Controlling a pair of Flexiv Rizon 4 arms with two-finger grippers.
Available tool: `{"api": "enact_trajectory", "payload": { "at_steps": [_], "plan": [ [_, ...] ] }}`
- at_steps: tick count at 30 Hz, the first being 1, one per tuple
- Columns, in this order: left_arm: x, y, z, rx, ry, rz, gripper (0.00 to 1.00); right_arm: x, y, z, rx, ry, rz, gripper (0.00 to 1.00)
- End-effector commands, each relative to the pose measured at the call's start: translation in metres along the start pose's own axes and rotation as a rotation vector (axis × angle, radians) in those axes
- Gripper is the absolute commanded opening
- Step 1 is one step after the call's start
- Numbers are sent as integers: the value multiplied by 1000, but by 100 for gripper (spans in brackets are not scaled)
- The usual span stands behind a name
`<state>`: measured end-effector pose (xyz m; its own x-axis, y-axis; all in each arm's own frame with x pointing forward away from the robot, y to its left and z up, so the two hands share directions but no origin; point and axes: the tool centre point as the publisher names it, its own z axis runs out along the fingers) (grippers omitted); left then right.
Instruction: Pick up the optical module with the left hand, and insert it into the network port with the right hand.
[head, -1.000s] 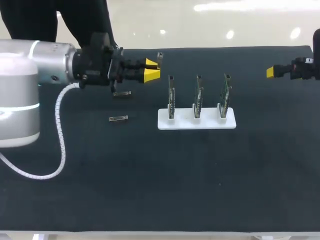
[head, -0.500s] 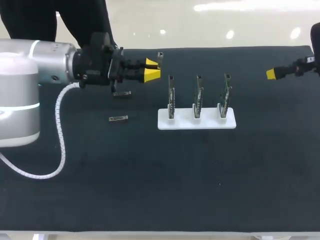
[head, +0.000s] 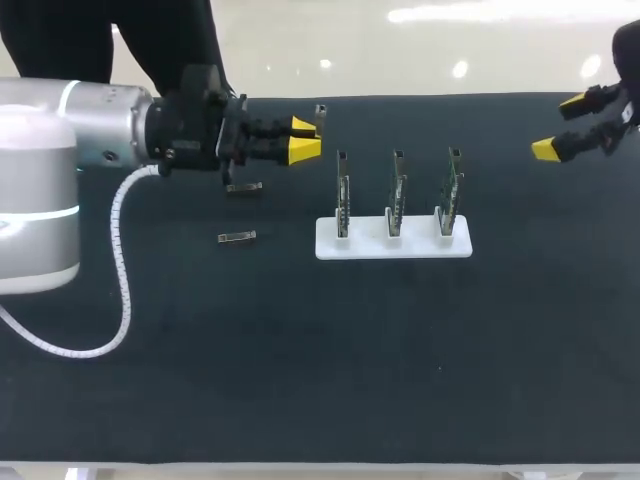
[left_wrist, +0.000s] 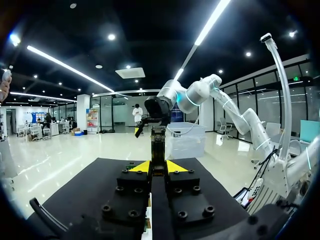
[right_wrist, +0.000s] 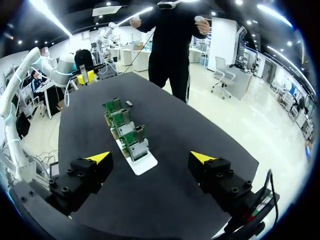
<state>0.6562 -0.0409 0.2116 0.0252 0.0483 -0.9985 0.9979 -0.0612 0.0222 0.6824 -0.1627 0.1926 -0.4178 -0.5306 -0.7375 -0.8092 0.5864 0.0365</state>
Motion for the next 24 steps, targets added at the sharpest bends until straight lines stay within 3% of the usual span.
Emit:
{"api": "enact_trajectory", "payload": {
  "at_steps": [1, 12, 15, 24],
  "plan": [
    [1, -1, 0, -4, -2, 3, 0, -2, -3, -3, -23, 4, 1, 100],
    [1, -1, 0, -4, -2, 3, 0, -2, -3, -3, -23, 4, 1, 100],
    [1, -1, 0, -4, -2, 3, 0, -16, -1, -6, -112, -16, -52, 100],
    [1, -1, 0, -4, -2, 3, 0, -53, 25, -6, -125, -15, -102, 100]
  ]
}}
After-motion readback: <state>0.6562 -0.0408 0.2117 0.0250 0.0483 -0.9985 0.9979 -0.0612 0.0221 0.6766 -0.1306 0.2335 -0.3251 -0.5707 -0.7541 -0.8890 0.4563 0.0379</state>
